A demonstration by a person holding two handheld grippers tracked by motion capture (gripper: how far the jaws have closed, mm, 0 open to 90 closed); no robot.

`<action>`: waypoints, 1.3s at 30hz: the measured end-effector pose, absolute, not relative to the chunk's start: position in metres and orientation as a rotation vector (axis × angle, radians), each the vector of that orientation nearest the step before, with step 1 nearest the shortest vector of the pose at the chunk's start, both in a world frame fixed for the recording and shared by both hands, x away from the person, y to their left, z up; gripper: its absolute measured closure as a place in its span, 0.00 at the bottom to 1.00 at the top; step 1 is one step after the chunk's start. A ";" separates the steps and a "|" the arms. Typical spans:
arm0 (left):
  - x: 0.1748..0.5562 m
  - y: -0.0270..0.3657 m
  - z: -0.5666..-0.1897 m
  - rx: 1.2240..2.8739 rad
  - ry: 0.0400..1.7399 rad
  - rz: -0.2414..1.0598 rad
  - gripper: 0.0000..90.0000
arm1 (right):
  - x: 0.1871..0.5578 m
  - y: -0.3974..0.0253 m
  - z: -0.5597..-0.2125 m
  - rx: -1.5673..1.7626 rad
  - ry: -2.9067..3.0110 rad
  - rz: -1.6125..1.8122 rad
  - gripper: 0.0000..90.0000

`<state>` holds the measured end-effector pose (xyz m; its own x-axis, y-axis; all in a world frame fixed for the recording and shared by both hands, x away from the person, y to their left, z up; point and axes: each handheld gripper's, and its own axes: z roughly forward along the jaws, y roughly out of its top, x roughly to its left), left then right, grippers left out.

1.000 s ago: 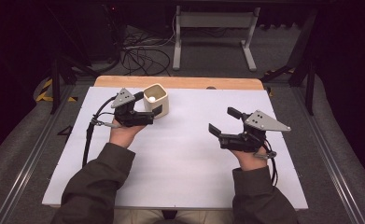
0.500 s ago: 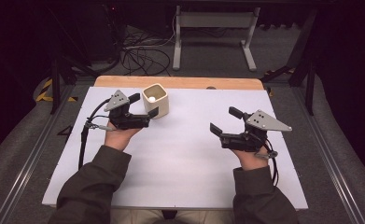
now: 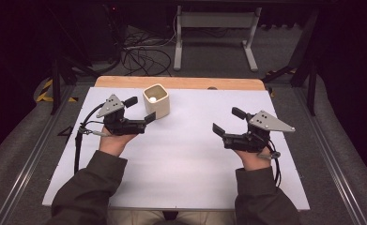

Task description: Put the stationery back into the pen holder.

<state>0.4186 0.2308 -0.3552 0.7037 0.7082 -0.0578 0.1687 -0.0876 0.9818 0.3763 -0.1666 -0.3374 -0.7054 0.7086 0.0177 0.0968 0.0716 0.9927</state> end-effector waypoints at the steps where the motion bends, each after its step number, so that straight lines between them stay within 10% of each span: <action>1: 0.417 0.231 -0.355 1.631 0.722 0.517 0.05 | 0.376 -0.167 -0.337 0.798 1.875 1.676 0.12; 39: 0.363 0.256 -0.355 1.610 0.666 0.503 0.05 | 0.374 -0.174 -0.336 0.816 1.851 1.674 0.12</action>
